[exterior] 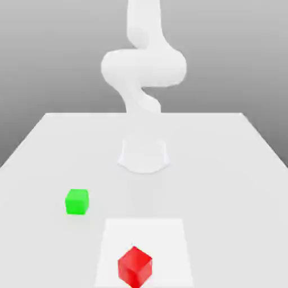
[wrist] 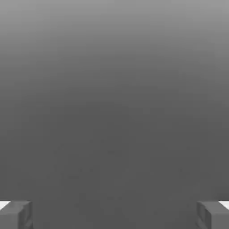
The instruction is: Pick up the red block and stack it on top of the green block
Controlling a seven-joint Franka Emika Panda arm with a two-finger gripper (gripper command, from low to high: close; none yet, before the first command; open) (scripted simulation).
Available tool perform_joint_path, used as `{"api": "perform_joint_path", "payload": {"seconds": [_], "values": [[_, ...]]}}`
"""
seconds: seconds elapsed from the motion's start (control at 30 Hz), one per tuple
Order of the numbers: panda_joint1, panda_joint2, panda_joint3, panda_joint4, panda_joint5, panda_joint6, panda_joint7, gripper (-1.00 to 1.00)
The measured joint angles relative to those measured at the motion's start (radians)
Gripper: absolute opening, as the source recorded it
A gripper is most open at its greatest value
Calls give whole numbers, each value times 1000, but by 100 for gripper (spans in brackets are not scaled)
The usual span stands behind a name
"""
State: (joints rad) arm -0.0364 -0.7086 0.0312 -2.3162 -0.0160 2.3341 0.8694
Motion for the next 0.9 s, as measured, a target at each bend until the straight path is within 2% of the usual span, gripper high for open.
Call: {"api": "perform_joint_path", "payload": {"seconds": [0.3, 0.53, 0.9], "values": [[-109, 334, 91, -59, -70, 123, 261, 0], [-156, 588, 121, -104, -114, 218, 453, 0], [-154, 973, 107, -155, -78, 403, 641, 0]]}}
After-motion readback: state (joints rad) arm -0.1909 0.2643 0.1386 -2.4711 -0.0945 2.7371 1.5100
